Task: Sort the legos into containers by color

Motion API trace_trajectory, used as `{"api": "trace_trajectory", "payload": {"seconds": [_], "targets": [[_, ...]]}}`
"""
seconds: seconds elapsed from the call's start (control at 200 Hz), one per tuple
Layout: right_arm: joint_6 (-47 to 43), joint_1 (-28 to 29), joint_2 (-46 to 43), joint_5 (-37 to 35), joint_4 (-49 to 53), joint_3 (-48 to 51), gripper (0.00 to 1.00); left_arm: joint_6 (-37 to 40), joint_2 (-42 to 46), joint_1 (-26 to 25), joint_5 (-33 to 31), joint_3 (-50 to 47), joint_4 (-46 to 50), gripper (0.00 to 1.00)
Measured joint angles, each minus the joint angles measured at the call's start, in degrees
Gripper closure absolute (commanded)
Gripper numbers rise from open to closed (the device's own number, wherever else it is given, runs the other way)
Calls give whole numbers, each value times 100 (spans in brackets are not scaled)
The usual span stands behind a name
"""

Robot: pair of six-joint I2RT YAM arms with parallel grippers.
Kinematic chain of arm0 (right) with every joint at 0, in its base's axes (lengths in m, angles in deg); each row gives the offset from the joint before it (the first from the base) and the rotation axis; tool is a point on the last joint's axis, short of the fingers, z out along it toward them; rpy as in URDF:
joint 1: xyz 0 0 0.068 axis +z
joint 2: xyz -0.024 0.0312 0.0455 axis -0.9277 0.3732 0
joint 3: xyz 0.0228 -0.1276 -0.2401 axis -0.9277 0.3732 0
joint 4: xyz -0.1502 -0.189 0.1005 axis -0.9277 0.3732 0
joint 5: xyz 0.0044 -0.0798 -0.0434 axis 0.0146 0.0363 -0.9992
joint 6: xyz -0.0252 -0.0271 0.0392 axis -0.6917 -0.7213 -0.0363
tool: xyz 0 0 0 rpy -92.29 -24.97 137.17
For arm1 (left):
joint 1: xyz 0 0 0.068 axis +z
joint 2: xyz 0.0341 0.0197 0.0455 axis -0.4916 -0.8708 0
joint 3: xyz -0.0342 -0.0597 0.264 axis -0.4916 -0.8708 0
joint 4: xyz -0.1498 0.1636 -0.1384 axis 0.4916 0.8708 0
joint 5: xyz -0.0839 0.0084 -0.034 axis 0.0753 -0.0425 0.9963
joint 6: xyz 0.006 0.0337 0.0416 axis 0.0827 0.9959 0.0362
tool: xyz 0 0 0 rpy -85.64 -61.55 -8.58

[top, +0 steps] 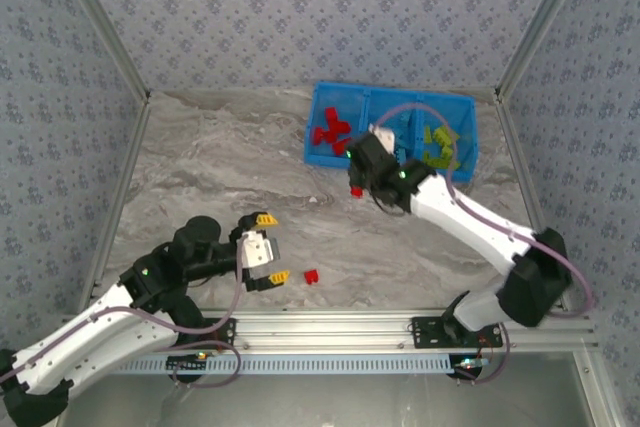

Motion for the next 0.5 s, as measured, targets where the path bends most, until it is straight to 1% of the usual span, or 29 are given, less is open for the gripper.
{"api": "trace_trajectory", "payload": {"seconds": [0.135,0.195,0.23,0.26,0.28,0.38,0.5], "targets": [[-846,-431,1515,15,-372,-1502,80,-173,-267,83,-101,0,-31,1],[-1062,-581,2094,57,-444,-2044,73,-210,-409,83,-133,0,-24,1],[-1169,-660,2433,76,-459,-2356,65,-232,-479,83,-149,0,-22,1],[-1261,-723,2721,103,-452,-2636,57,-238,-542,83,-155,0,-17,1],[-1270,-756,2874,125,-442,-2785,55,-245,-592,83,-170,0,-9,1],[-1423,-896,3480,208,-328,-3456,49,-254,-737,85,-216,0,39,1],[-1519,-946,3554,229,-109,-3683,49,-251,-763,85,-234,0,48,1]]}}
